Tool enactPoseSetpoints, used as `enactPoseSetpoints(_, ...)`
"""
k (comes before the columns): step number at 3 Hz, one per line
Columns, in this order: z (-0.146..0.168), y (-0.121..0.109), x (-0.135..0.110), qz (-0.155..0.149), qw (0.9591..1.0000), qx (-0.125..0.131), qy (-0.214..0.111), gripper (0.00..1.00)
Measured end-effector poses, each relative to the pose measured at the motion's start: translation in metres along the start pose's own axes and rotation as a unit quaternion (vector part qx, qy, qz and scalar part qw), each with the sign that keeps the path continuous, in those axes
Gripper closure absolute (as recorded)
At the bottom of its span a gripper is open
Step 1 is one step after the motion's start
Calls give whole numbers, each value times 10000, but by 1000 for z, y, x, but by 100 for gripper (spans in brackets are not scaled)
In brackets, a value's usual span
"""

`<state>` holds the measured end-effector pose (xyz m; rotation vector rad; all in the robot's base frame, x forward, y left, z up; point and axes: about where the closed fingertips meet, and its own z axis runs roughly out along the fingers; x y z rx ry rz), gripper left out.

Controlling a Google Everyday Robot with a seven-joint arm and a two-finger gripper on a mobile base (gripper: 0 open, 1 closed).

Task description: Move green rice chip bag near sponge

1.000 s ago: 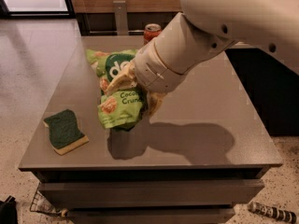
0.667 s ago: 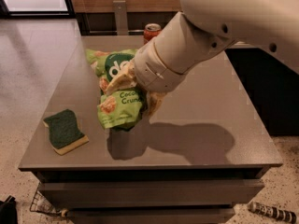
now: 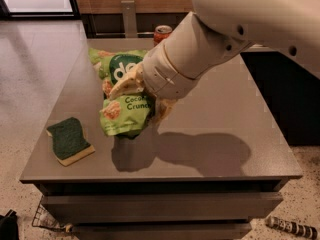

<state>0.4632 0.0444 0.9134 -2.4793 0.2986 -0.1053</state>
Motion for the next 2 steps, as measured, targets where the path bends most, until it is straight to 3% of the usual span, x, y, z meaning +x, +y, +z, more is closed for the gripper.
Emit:
enactPoseSetpoints(1, 0, -1, -1, -14, 10000, 1, 2, 0)
enactPoseSetpoints(2, 0, -1, -1, -15, 10000, 1, 3, 0)
